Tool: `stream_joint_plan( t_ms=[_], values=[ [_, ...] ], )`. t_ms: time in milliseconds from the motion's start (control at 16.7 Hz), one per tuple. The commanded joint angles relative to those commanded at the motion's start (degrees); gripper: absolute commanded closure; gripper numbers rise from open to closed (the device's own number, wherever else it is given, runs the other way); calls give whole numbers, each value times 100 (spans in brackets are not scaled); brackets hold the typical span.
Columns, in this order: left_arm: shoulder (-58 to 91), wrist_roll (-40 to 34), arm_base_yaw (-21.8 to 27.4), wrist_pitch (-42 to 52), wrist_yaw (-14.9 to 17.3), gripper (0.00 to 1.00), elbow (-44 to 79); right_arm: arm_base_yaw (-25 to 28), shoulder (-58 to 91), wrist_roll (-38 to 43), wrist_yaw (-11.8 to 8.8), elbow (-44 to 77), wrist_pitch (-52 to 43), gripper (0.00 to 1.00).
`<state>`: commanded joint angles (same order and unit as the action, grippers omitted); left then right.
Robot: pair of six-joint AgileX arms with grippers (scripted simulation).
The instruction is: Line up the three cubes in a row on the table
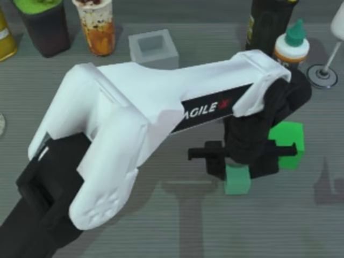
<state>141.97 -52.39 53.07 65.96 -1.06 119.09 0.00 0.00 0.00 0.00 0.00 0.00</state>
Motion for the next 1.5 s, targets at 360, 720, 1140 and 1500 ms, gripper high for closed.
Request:
stream_joint_plan(
  t_ms=[360,720,1140,1500],
  values=[
    [0,0,0,0,0,0,0,0,0,0,0,0,0,0],
    [0,0,0,0,0,0,0,0,0,0,0,0,0,0],
    [-27,-19,-35,659,-3,0,619,0,0,0,0,0,0,0],
    [-118,-29,-95,1495,-2,0,1378,0,0,0,0,0,0,0]
  ],
)
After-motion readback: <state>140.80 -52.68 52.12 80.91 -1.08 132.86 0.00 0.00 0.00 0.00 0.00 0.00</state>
